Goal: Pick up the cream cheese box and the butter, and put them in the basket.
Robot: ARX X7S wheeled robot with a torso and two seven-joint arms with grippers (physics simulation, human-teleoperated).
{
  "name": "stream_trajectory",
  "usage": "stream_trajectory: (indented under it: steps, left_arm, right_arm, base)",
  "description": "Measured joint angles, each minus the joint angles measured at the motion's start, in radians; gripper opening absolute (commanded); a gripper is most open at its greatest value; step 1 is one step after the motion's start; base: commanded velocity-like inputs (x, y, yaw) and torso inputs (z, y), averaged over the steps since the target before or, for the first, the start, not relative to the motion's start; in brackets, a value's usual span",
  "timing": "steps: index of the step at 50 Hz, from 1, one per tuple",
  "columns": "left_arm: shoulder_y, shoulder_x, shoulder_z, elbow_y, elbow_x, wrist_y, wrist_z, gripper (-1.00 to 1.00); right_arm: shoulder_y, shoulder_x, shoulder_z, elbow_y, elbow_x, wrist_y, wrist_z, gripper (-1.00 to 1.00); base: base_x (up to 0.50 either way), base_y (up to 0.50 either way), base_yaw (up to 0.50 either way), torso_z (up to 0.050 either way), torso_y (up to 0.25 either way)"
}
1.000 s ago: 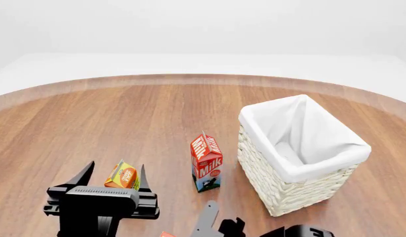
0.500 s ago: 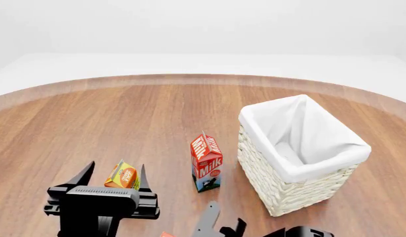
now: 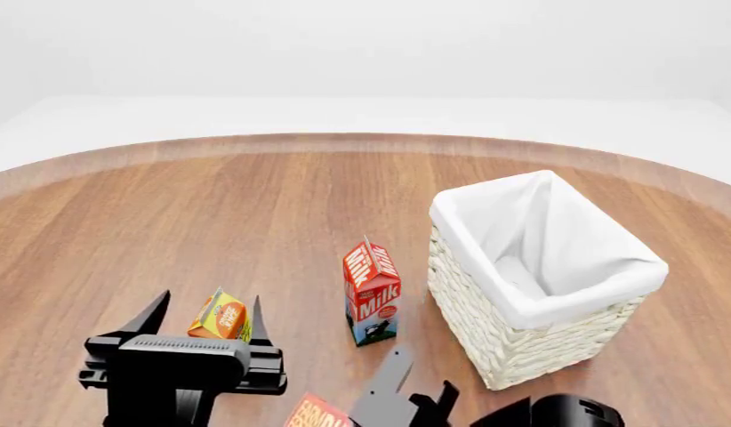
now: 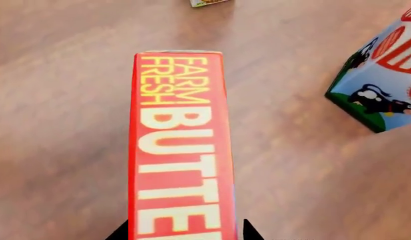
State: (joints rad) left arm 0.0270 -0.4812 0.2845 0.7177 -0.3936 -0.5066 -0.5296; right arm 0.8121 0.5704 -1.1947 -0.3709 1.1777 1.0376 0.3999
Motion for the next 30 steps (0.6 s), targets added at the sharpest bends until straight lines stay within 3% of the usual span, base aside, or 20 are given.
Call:
stream_trajectory:
  steps: [30]
  left_arm:
    - [-0.001,-0.005,0.004,-0.001,-0.003,0.004,-0.005,1.0]
  right_arm:
    - [0.063,0.035,0.101,-0.02,0.133,0.039,0.124,-1.0]
  base:
    - [0.0,0.0,0.0,0.0,0.001]
